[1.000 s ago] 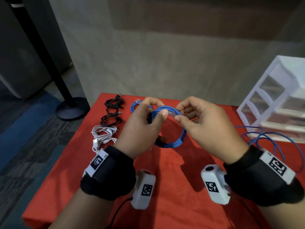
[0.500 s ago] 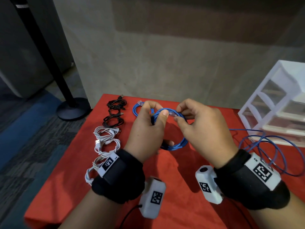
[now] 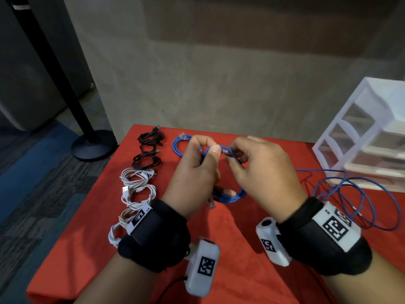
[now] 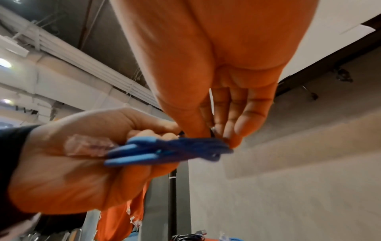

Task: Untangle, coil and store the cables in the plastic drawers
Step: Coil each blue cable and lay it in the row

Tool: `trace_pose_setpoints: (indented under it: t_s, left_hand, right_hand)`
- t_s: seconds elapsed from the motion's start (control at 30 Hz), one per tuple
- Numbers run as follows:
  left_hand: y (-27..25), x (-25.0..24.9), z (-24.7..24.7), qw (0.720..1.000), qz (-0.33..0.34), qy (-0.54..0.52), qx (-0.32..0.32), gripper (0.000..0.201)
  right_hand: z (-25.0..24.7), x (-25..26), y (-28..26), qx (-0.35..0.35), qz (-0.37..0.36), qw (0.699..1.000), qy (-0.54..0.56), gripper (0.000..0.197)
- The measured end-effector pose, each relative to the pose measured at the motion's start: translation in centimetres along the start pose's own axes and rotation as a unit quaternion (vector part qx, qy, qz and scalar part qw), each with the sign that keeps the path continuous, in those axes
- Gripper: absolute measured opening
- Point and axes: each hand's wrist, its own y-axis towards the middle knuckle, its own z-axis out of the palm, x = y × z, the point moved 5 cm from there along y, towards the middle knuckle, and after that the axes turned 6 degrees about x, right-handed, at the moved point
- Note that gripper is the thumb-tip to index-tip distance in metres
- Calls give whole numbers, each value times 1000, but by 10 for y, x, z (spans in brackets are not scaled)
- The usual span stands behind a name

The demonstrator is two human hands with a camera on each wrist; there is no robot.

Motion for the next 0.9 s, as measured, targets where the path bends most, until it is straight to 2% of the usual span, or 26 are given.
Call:
trace_pose_setpoints:
  t_s: [0.07,0.17,0.23,0.3,0.37,0.47,0.67,0.77,0.9]
  left_hand:
    - [2,1,-2,1000,-5,7,-4,8]
    - [5,2,-4,999,4,35,14,7]
    - [6,1,-6,999,3,40,15,9]
    - [6,0,-12,1000,-7,15,0,13]
    - [8,0,-18,999,-21,-15,-23,14]
    - [11,1,-30,997,-41,-35,-51,10]
    - [17,9,-51,994,-87,-29,-66,20]
    - [22,12,-78,992,-74,73,-68,12]
    - [29,22,-114,972,-59,203,-97,26]
  right_hand:
    - [0,-2,0,4,-2,1000,-11,8]
    - [4,-14,-1,-1,50,994,102,14]
    - [10,-21,-1,10,101,969,227,26]
    - [15,-23,-1,29,120,939,321,35]
    - [19,-22,0,60,128,919,369,35]
    - [26,-21,2,115,151,872,451,27]
    - [34,-22,19,143,178,853,469,24]
    - [50,-23,34,172,201,844,466,16]
    - [83,-23,56,215,217,837,453,7]
